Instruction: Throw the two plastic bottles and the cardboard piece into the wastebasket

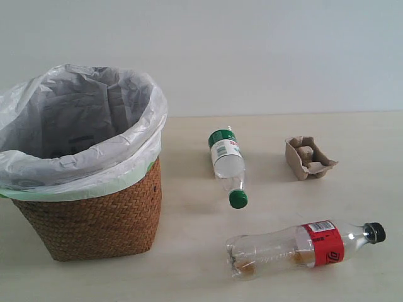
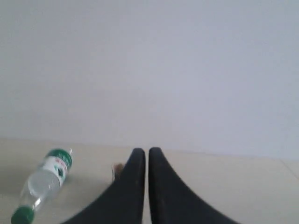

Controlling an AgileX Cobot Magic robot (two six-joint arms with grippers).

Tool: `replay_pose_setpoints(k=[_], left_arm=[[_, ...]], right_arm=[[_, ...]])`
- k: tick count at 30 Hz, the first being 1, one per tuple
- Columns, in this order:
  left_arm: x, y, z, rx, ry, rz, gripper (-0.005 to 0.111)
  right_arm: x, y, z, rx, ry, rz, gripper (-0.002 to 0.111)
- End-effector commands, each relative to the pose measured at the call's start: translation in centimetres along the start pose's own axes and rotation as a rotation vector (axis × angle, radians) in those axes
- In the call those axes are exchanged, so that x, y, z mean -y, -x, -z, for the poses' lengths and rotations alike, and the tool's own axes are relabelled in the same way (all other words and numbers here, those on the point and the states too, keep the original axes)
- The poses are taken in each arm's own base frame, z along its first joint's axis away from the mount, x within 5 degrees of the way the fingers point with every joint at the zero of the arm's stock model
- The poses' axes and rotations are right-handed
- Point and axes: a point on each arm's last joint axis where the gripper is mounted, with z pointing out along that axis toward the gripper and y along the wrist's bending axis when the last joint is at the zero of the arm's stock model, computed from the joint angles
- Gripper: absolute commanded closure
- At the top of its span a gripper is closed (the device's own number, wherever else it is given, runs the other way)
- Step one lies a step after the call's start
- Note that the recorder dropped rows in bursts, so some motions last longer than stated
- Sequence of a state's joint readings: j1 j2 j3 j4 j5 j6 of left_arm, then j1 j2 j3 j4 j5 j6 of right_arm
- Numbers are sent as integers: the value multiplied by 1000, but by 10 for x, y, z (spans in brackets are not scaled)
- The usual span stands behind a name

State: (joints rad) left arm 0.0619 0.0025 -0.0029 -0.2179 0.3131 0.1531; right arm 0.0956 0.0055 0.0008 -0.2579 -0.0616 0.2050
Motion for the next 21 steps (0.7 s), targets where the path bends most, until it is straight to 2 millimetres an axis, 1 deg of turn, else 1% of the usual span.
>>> replay_pose_setpoints(k=[1, 2, 4, 5, 6, 7, 8, 9, 10, 13, 16, 19, 21], left_arm=[[0, -1, 0, 2, 4, 8, 101], [0, -1, 0, 2, 4, 8, 101], [0, -1, 0, 2, 4, 8, 101], [0, -1, 0, 2, 4, 8, 101], [0, -1, 0, 2, 4, 8, 101], [0, -1, 0, 2, 4, 8, 101], [0, -1, 0, 2, 4, 8, 101], [0, -1, 0, 2, 4, 8, 101], [0, -1, 0, 2, 4, 8, 101], [0, -1, 0, 2, 4, 8, 101], [0, -1, 0, 2, 4, 8, 101], [0, -1, 0, 2, 4, 8, 101], [0, -1, 0, 2, 4, 8, 101]], right_arm=[[-5, 24, 4, 261, 48, 19, 108], [-6, 30, 6, 337, 64, 13, 108], [-9, 49, 15, 563, 121, -61, 108], [-8, 54, 18, 624, 139, -139, 108], [-6, 59, 22, 688, 185, -308, 108], [-6, 62, 23, 692, 202, -363, 108], [-6, 74, 25, 705, 210, -350, 108], [-6, 80, 26, 717, 210, -333, 108], [-5, 93, 29, 745, 210, -326, 108], [-3, 112, 33, 752, 197, -320, 108], [0, 131, 36, 701, 162, -320, 108], [4, 150, 34, 583, 106, -329, 108], [7, 160, 28, 490, 71, -336, 108]])
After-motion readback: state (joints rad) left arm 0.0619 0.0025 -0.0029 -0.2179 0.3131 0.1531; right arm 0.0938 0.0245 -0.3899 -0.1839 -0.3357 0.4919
